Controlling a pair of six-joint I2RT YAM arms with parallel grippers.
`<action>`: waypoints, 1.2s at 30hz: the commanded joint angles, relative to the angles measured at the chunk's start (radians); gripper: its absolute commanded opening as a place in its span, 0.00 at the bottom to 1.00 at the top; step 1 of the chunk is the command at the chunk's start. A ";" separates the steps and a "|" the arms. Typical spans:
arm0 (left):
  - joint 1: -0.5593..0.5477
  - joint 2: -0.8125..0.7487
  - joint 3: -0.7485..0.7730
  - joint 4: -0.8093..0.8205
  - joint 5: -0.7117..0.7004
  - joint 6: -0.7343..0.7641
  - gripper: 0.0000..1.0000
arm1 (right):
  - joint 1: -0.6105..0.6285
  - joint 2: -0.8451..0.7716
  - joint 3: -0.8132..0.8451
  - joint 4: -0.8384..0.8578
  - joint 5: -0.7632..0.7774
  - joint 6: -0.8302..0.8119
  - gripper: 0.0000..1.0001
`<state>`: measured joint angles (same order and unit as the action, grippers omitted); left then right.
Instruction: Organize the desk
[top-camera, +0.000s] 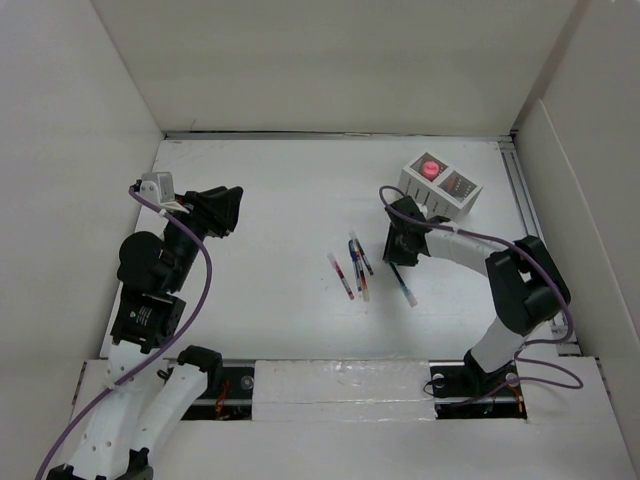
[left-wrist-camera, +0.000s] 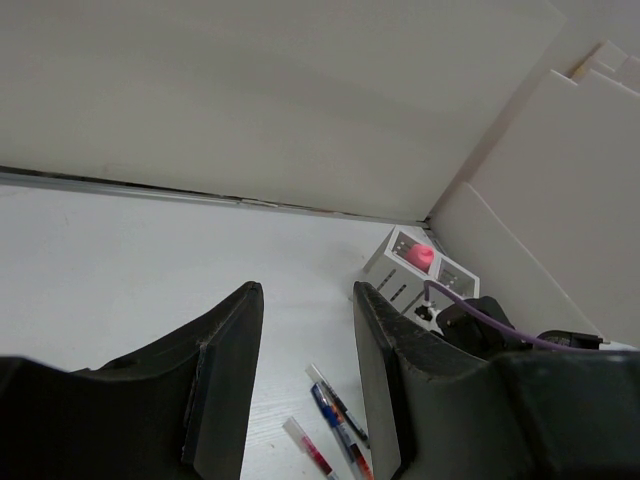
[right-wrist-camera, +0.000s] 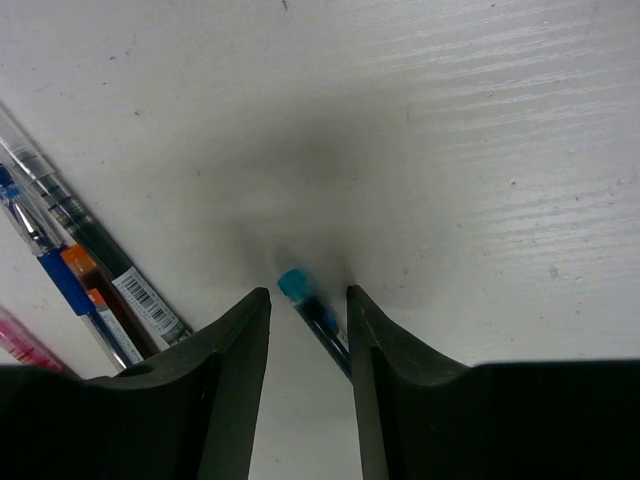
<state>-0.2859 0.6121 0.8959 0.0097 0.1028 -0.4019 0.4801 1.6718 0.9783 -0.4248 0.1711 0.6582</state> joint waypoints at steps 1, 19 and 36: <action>0.005 -0.012 -0.003 0.042 0.012 0.000 0.37 | 0.026 0.017 0.046 -0.038 0.027 -0.009 0.42; 0.005 -0.006 -0.003 0.041 0.011 0.002 0.37 | 0.006 -0.069 0.080 0.012 -0.004 -0.012 0.20; 0.005 -0.017 -0.002 0.038 0.006 0.002 0.37 | 0.155 -0.121 0.045 -0.034 -0.002 0.000 0.31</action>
<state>-0.2859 0.6071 0.8959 0.0097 0.1040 -0.4019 0.5858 1.5364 0.9630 -0.4461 0.1497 0.6594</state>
